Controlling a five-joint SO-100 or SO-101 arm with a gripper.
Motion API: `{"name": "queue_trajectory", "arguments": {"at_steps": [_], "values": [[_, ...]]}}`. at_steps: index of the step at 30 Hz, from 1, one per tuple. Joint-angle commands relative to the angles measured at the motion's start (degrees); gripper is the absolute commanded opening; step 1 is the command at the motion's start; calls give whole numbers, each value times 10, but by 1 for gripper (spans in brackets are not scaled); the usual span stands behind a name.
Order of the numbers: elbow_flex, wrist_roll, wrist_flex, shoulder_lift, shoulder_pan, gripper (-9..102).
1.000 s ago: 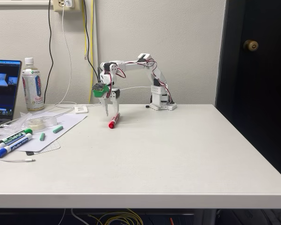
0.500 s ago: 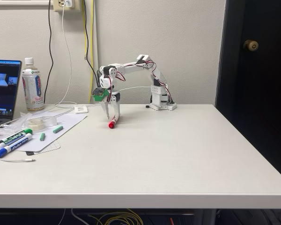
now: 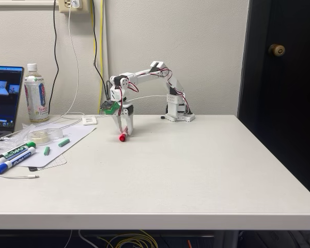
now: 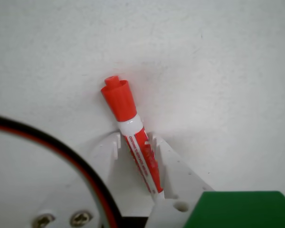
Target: Pick up the red marker.
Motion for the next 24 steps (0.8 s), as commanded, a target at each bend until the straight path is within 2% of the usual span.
{"name": "queue_trajectory", "arguments": {"at_steps": [1, 12, 24], "values": [[-24, 31, 12, 13, -5, 12], [-24, 89, 53, 24, -23, 6], [-14, 213, 119, 80, -72, 1]]}}
